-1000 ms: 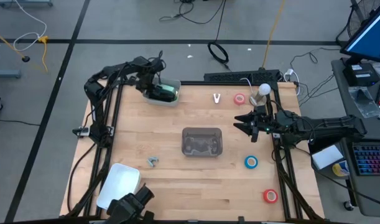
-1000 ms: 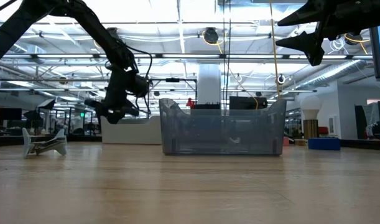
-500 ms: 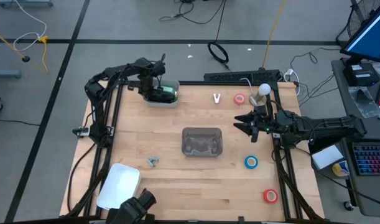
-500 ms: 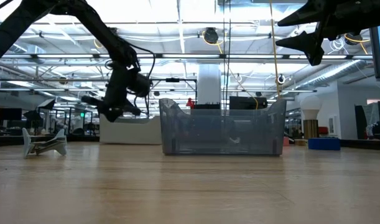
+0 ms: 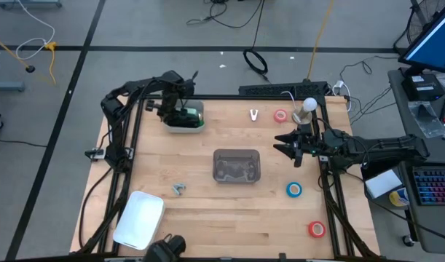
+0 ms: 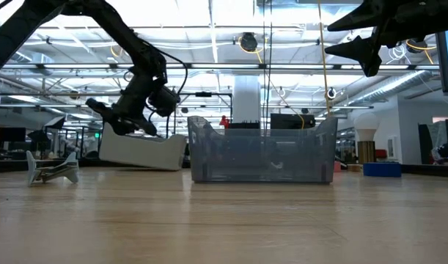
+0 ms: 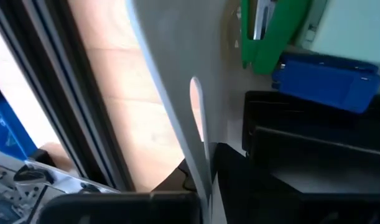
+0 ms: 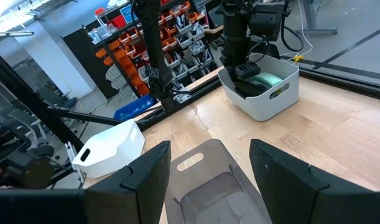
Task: Pick and place Stapler, Stapler remover, tape
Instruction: Adjust the gray bin
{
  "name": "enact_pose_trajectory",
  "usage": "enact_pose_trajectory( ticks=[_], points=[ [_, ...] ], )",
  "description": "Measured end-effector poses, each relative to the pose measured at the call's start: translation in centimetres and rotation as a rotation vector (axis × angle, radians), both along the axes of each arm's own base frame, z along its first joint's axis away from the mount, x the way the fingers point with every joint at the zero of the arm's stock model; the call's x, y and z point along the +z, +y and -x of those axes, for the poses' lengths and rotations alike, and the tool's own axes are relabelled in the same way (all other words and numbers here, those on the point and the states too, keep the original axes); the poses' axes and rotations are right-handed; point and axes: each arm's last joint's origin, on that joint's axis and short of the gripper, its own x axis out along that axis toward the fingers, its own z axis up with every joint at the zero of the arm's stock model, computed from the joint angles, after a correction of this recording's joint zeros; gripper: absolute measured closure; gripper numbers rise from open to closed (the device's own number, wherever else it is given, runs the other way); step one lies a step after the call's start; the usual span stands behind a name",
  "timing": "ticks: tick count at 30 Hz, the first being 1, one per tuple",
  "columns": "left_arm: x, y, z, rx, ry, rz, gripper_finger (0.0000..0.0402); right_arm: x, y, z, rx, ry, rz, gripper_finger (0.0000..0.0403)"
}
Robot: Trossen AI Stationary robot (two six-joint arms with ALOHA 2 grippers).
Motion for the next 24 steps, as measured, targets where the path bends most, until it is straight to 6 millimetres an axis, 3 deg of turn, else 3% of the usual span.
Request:
enact_pose_trajectory(
  ticks=[11, 24],
  points=[
    [0.1, -2.1, -1.9, -0.014, -0.009, -0.001, 0.0362, 0.0, 0.2, 0.0, 0.055, 0.0, -0.006, 0.019],
    [0.4, -2.3, -1.6, -0.039, 0.025, 0.042, 0.0195, 0.0, 0.2, 0.0, 0.079, -0.001, -0.011, 0.0191]
  ],
)
